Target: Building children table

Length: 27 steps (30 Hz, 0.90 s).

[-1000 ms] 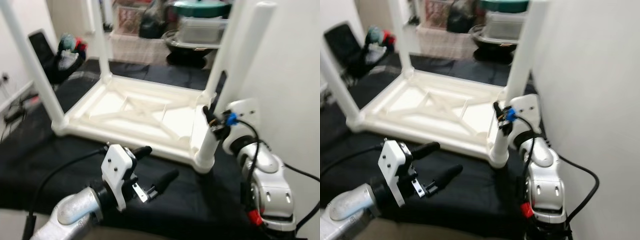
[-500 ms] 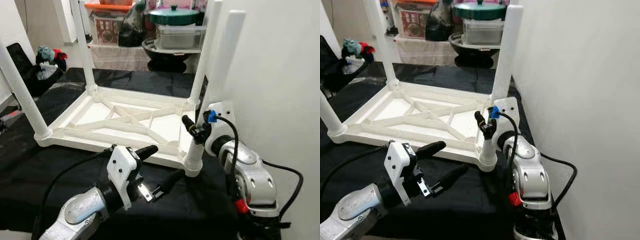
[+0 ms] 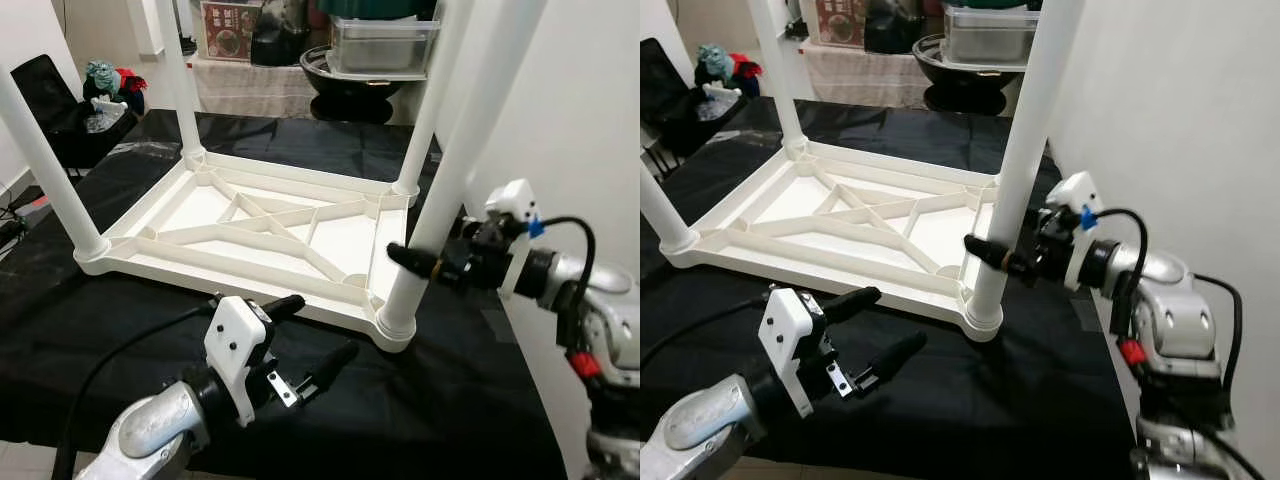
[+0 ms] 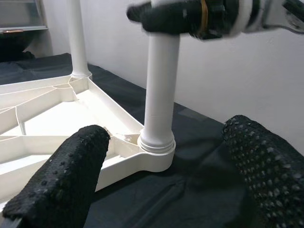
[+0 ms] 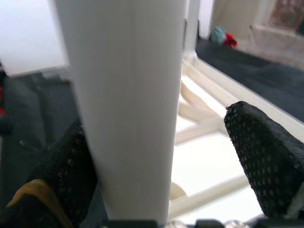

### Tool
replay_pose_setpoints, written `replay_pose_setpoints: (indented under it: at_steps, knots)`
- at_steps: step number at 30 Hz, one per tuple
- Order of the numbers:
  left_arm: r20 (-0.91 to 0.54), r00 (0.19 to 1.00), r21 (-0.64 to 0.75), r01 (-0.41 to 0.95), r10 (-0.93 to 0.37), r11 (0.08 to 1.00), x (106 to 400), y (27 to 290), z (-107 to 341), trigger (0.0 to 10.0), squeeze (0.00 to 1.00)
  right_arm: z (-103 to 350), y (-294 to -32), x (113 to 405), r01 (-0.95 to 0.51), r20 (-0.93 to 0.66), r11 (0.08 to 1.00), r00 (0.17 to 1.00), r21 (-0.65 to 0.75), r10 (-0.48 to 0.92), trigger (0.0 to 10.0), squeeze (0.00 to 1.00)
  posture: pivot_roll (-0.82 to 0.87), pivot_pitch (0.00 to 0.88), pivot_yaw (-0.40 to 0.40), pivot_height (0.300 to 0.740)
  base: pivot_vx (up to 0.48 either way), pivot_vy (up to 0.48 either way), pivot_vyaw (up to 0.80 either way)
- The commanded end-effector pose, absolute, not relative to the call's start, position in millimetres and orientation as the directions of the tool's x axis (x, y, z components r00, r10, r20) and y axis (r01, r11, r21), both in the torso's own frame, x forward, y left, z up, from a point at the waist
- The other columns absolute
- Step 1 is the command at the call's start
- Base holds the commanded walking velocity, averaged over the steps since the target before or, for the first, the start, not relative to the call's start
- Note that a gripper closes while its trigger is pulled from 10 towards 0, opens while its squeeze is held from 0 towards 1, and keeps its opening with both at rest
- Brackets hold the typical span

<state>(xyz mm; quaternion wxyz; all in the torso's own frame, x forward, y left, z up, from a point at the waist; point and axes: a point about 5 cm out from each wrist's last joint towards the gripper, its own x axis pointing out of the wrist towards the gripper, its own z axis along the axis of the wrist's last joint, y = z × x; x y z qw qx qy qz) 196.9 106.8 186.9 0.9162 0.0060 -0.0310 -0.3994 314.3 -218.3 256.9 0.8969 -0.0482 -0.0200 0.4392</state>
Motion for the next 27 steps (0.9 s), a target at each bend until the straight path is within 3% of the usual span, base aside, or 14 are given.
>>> replay_pose_setpoints:
  at_steps: [1, 2, 6, 7, 9, 10, 16, 27]
  knots:
    - [0.044, 0.675, 0.028, 0.736, -0.737, 0.676, 193, 106, 187, 10.0, 0.00, 269, -228, 318, -0.824, 0.046, 0.559, 0.558, -0.093, 0.829, 10.0, 1.00, 0.02, 0.102, -0.084, 0.740, 0.000, 0.000, 0.00]
    - [0.042, 0.676, 0.030, 0.736, -0.736, 0.677, 192, 106, 187, 10.0, 0.00, 270, -230, 318, -0.862, 0.045, 0.501, 0.499, -0.082, 0.865, 10.0, 0.69, 0.02, 0.102, -0.084, 0.740, 0.000, 0.000, 0.00]
    - [0.041, 0.676, 0.029, 0.735, -0.736, 0.677, 192, 107, 187, 10.0, 0.00, 270, -231, 318, -0.880, 0.042, 0.467, 0.465, -0.085, 0.884, 10.0, 0.69, 0.03, 0.102, -0.085, 0.740, 0.000, 0.000, 0.00]
    - [0.037, 0.679, 0.030, 0.732, -0.733, 0.680, 190, 108, 188, 10.0, 0.00, 274, -231, 320, -0.903, 0.066, 0.421, 0.417, -0.083, 0.907, 10.0, 0.00, 0.05, 0.111, -0.090, 0.740, 0.000, 0.000, 0.00]
    - [0.033, 0.682, 0.032, 0.730, -0.731, 0.682, 189, 108, 188, 10.0, 0.00, 277, -230, 322, -0.918, 0.084, 0.388, 0.382, -0.082, 0.920, 10.0, 0.00, 0.05, 0.111, -0.090, 0.740, 0.000, 0.000, 0.00]
    - [0.028, 0.685, 0.031, 0.727, -0.728, 0.686, 188, 109, 188, 10.0, 0.00, 281, -231, 325, -0.924, 0.100, 0.372, 0.363, -0.089, 0.926, 0.0, 0.00, 0.06, 0.116, -0.093, 0.740, 0.000, 0.000, 0.00]
    - [0.019, 0.692, 0.026, 0.721, -0.721, 0.692, 184, 110, 188, 10.0, 0.00, 281, -232, 329, -0.942, 0.107, 0.322, 0.313, -0.094, 0.944, 0.0, 0.00, 0.06, 0.115, -0.094, 0.740, 0.000, 0.000, 0.00]
    - [0.020, 0.688, 0.022, 0.725, -0.725, 0.689, 186, 109, 187, 10.0, 0.00, 274, -239, 321, -0.946, 0.090, 0.315, 0.309, -0.076, 0.947, 0.0, 0.00, 0.04, 0.109, -0.091, 0.740, 0.000, 0.000, 0.00]
